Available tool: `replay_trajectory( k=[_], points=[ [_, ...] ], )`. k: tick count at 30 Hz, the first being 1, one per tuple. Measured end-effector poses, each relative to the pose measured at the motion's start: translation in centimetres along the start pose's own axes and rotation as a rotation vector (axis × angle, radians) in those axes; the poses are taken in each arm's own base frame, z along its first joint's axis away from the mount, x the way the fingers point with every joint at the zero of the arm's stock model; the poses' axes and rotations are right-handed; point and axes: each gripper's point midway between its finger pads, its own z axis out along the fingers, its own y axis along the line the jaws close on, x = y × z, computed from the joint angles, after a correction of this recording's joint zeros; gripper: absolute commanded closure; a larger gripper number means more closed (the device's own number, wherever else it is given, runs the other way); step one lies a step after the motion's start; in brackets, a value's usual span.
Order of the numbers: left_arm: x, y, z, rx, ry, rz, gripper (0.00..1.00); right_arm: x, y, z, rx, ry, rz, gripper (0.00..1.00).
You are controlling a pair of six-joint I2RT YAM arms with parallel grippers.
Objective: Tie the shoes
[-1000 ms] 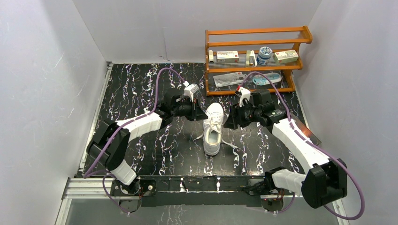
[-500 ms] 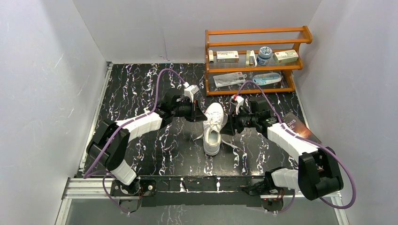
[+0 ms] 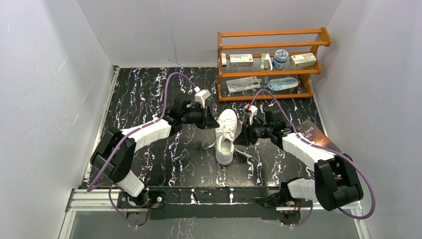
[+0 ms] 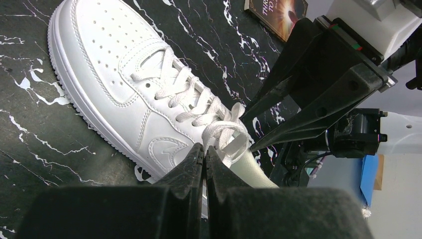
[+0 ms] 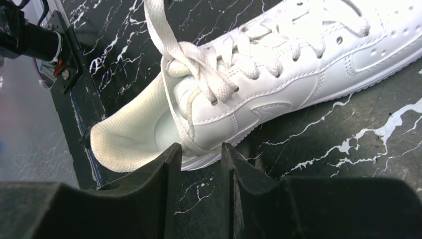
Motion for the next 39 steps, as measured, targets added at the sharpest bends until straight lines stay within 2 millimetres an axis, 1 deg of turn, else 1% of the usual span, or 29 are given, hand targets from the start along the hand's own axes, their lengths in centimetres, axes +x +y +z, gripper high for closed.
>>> replay_trajectory(
  k=[2,6,12,16,21,25,28,32,35,39],
  points=[
    [0.0,0.0,0.0,0.000,-0.001,0.000,1.00,-0.3,0.0,0.0,-0.003,-0.010,-0.003,0.61],
    [0.0,0.0,0.0,-0.001,-0.001,0.000,1.00,-0.9,0.3,0.1,-0.022,-0.031,-0.010,0.70],
    [0.0,0.0,0.0,0.000,-0.002,0.000,1.00,-0.9,0.3,0.2,-0.026,-0.033,-0.002,0.86],
    [-0.2,-0.2,-0.2,-0.003,-0.008,0.004,1.00,-0.7,0.4,0.1,-0.026,-0.025,0.026,1.00],
    [-0.7,-0.8,-0.9,0.001,-0.031,0.024,1.00,-0.4,1.1,-0.3,-0.020,0.009,0.126,1.00],
    [-0.3,-1.3,-1.7,0.003,-0.036,0.052,1.00,-1.1,2.3,-1.0,-0.011,-0.001,0.242,1.00],
    [0.5,-1.7,-1.8,0.005,-0.025,0.066,1.00,-1.7,2.8,-1.4,0.004,-0.023,0.323,1.00],
    [2.4,-1.9,-2.0,0.003,-0.002,0.062,1.00,-2.3,2.6,-1.7,0.056,-0.057,0.405,1.00],
    [3.4,-2.1,-2.4,0.002,0.004,0.057,1.00,-2.6,2.3,-1.7,0.072,-0.069,0.434,1.00],
    [3.4,-2.7,-3.5,0.000,-0.026,0.072,1.00,-2.5,2.0,-1.3,0.076,-0.056,0.456,1.00]
  ],
)
